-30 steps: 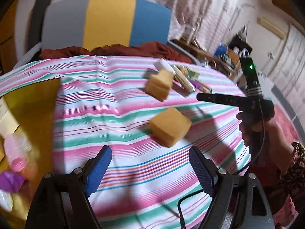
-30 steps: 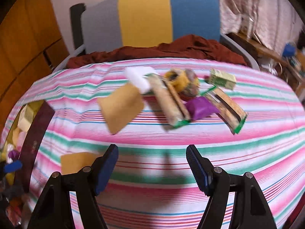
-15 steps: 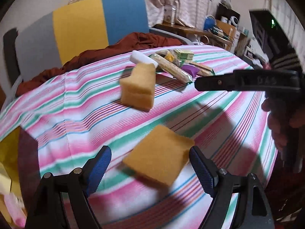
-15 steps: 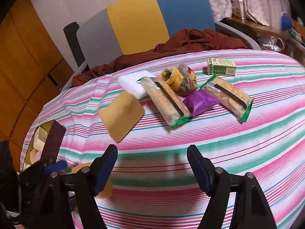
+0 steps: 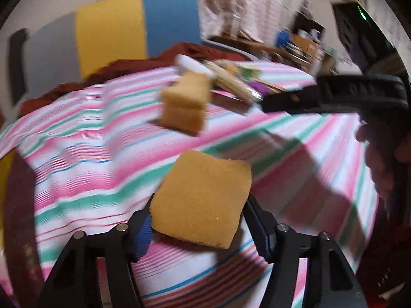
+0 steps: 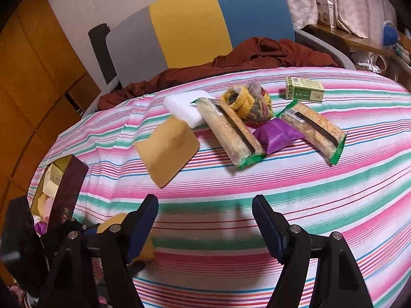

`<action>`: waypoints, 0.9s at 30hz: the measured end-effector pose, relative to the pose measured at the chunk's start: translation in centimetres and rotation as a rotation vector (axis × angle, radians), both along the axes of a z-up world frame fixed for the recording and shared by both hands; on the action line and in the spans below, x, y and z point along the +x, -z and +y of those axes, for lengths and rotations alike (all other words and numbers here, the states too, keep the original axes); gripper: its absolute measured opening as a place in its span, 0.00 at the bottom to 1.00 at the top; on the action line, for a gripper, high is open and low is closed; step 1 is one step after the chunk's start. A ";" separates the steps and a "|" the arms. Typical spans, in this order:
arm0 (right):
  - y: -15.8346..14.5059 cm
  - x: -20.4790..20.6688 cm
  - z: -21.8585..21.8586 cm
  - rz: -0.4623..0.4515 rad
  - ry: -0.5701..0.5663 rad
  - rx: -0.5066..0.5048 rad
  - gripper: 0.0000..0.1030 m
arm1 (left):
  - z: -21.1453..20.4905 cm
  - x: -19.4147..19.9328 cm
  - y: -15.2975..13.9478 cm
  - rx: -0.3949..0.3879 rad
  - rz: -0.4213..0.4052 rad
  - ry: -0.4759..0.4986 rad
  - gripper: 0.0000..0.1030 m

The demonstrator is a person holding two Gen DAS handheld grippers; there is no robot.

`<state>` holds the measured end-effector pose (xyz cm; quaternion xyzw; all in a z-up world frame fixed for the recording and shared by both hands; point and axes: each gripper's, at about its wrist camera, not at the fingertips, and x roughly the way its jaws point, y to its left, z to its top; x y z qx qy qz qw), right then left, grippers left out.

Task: Organize objects
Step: 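Grasp another yellow sponge with the left tool, then grasp a yellow sponge with the right tool while the left tool holds its sponge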

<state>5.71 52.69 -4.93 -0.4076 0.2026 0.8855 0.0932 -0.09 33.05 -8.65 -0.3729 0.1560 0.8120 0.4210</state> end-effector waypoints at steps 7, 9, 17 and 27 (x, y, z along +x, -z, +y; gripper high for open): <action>1.2 -0.4 -1.2 -0.025 -0.028 0.006 0.74 | -4.4 -2.4 0.7 0.102 -0.074 -0.166 0.61; 1.3 -0.5 -1.8 -0.023 -0.039 0.016 0.74 | -5.4 -2.9 0.9 0.146 -0.110 -0.166 0.61; -0.2 -4.6 -2.4 0.031 0.029 -0.036 0.75 | -5.2 -2.2 1.0 0.139 -0.091 -0.138 0.61; 2.0 -11.0 -2.5 -0.040 0.148 -0.089 0.65 | -5.5 -2.4 1.0 0.176 -0.120 -0.131 0.61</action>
